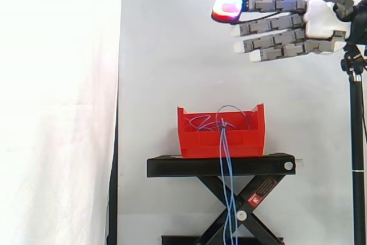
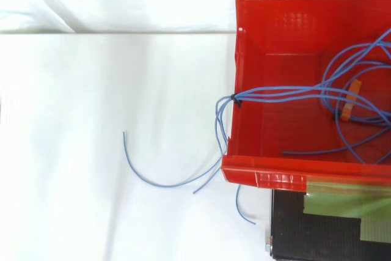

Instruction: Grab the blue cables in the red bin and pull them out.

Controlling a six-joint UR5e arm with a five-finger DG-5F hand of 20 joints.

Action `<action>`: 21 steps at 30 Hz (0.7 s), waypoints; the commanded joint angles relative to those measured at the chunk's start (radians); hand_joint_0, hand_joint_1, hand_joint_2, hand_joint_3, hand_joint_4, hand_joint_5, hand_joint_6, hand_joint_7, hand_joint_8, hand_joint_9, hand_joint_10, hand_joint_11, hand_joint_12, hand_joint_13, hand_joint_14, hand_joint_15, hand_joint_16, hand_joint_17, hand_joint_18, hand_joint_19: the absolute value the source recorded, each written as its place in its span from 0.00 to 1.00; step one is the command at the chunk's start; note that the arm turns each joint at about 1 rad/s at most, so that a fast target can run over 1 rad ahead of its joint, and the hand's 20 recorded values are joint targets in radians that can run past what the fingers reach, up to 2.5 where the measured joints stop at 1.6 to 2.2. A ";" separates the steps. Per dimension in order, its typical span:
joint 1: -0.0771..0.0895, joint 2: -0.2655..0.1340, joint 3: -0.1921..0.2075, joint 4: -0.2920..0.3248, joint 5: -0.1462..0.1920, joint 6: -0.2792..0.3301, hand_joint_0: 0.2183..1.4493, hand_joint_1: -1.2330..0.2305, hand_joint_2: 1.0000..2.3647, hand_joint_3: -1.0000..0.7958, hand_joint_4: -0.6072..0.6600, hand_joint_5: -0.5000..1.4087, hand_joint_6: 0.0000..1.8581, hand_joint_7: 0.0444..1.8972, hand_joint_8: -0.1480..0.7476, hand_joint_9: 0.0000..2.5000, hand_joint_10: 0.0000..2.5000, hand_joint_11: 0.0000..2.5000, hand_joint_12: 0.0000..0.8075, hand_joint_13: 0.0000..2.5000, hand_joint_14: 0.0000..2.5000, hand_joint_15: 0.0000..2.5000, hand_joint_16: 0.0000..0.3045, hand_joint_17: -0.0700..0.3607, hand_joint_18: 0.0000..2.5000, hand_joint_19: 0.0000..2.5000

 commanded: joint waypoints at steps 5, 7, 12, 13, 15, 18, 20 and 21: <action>-0.004 -0.063 0.005 0.014 0.000 0.004 0.34 0.33 0.00 0.00 0.54 0.32 0.00 0.08 0.37 0.00 0.00 0.00 0.44 0.00 0.00 0.02 0.20 0.48 0.00 0.08; -0.003 -0.087 0.005 0.033 0.008 -0.018 0.34 0.33 0.00 0.00 0.55 0.32 0.00 0.08 0.37 0.00 0.00 0.00 0.44 0.00 0.00 0.02 0.20 0.48 0.00 0.08; -0.007 -0.124 0.005 0.036 0.010 -0.067 0.35 0.33 0.00 0.00 0.56 0.34 0.00 0.08 0.39 0.01 0.00 0.02 0.45 0.00 0.00 0.03 0.21 0.49 0.00 0.09; -0.009 -0.135 0.005 0.036 0.010 -0.067 0.35 0.31 0.00 0.00 0.57 0.35 0.00 0.07 0.40 0.03 0.00 0.00 0.45 0.00 0.00 0.02 0.21 0.49 0.00 0.08; -0.007 -0.138 0.005 0.037 0.010 -0.070 0.35 0.31 0.00 0.00 0.57 0.36 0.00 0.07 0.40 0.04 0.00 0.01 0.45 0.00 0.00 0.02 0.21 0.50 0.00 0.09; -0.003 -0.140 0.005 0.037 0.026 -0.087 0.35 0.29 0.00 0.00 0.57 0.35 0.00 0.07 0.40 0.05 0.00 0.03 0.45 0.00 0.00 0.03 0.21 0.50 0.00 0.10; 0.004 -0.138 0.005 0.021 0.059 -0.142 0.36 0.27 0.00 0.00 0.57 0.36 0.00 0.07 0.42 0.09 0.00 0.04 0.46 0.04 0.00 0.04 0.21 0.50 0.00 0.10; 0.005 -0.138 0.005 0.004 0.071 -0.176 0.36 0.25 0.00 0.00 0.57 0.37 0.00 0.07 0.43 0.13 0.00 0.07 0.45 0.10 0.00 0.06 0.22 0.51 0.05 0.12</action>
